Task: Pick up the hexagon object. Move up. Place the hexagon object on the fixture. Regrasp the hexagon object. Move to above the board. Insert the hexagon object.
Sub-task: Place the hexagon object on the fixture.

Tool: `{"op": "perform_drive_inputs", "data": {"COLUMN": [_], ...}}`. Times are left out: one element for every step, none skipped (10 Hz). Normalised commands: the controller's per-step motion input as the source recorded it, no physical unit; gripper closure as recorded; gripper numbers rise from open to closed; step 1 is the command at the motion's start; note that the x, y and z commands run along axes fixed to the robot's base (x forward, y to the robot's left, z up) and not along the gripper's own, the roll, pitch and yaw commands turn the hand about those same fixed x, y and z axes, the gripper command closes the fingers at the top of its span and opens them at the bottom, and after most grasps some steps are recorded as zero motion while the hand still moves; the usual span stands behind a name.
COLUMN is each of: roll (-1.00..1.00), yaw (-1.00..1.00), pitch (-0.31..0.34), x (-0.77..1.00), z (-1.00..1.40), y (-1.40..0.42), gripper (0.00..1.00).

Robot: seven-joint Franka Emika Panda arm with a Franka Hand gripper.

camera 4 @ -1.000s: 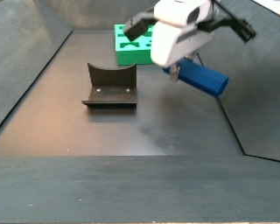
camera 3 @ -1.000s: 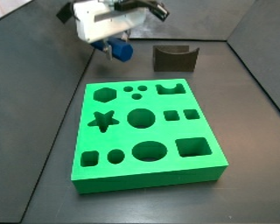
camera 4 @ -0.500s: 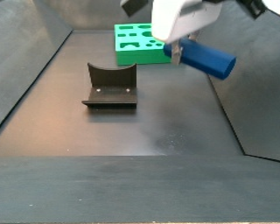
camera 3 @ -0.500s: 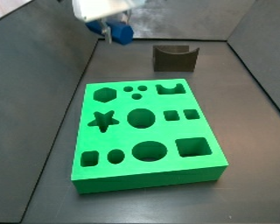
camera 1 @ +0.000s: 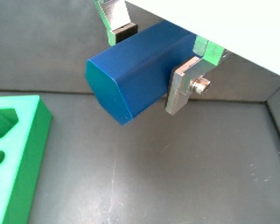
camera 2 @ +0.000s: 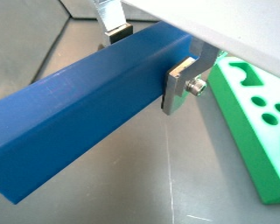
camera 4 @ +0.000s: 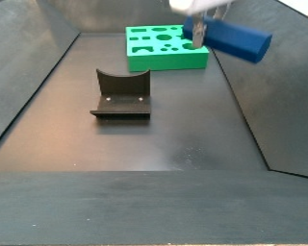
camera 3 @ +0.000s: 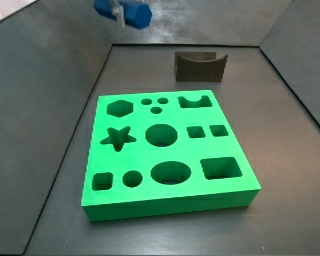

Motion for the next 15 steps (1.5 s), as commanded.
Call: {"op": "perform_drive_inputs", "data": {"roll": [-0.08, -0.08, 0.05, 0.05, 0.05, 0.06, 0.06, 0.07, 0.08, 0.09, 0.11, 0.13, 0.15, 0.17, 0.16], "yaw": [0.02, 0.02, -1.0, -1.0, -1.0, -1.0, -1.0, -1.0, -1.0, -1.0, -1.0, -1.0, -1.0, -0.91, -0.68], "pitch": [0.055, 0.065, 0.0, 0.002, 0.014, 0.023, 0.032, 0.053, 0.063, 0.088, 0.111, 0.155, 0.182, 0.241, 0.241], "x": [0.0, 0.0, 1.0, 1.0, 1.0, 1.0, 1.0, 1.0, 1.0, 1.0, 1.0, 1.0, 1.0, 1.0, 1.0], "z": [0.44, 0.29, 0.19, 0.13, 0.11, 0.1, 0.1, 0.08, 0.07, 0.06, 0.06, 0.05, 0.04, 0.04, 0.03], "y": [-0.02, -0.01, -0.15, -0.14, -0.11, -0.1, -0.1, -0.08, -0.07, -0.06, -0.05, -0.04, -0.04, -0.03, -0.02], "gripper": [1.0, 1.0, 1.0, 1.0, 1.0, 1.0, 1.0, 1.0, 1.0, 1.0, 1.0, 1.0, 1.0, 1.0, 1.0]}}
